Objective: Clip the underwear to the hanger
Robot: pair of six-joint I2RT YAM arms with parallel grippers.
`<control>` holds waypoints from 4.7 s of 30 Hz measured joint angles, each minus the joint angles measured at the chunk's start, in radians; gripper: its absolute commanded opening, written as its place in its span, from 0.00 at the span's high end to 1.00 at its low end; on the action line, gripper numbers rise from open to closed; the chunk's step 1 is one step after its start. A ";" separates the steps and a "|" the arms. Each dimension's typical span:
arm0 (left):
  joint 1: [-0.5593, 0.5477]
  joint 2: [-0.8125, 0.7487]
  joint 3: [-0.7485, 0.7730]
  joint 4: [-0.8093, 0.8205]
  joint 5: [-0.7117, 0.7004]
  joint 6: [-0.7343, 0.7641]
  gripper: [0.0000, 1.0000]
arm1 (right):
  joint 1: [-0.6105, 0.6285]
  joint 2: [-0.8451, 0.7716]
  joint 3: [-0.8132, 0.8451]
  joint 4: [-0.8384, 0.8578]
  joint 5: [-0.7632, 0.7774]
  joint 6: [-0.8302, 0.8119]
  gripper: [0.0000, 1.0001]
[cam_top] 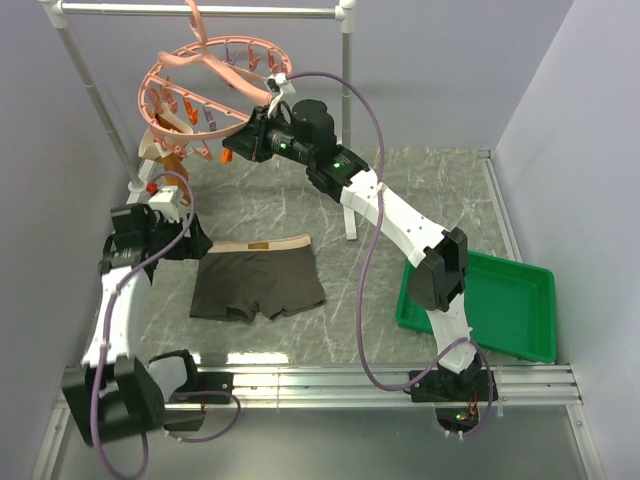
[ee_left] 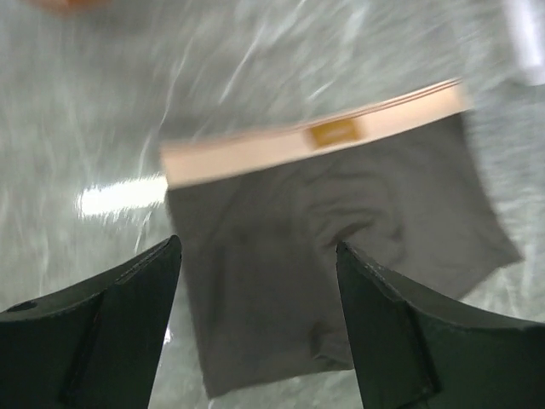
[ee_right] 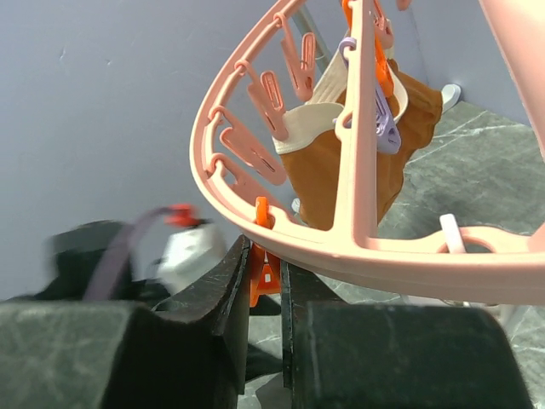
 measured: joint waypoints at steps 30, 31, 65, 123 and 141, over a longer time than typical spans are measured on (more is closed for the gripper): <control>-0.230 0.629 0.083 0.215 -0.576 -0.361 0.11 | 0.000 0.000 -0.018 0.008 0.011 -0.027 1.00; -0.238 0.637 0.089 0.224 -0.583 -0.359 0.11 | 0.000 0.000 -0.018 0.008 0.012 -0.029 1.00; -0.426 0.702 0.126 0.307 -0.550 -0.180 1.00 | -0.004 0.000 -0.040 0.015 0.027 -0.057 1.00; -0.430 -0.101 -0.275 0.884 -0.324 0.071 1.00 | -0.045 -0.066 -0.179 0.098 -0.056 0.111 1.00; -0.436 -0.025 -0.199 0.963 -0.337 0.036 1.00 | -0.045 -0.066 -0.179 0.101 -0.056 0.127 1.00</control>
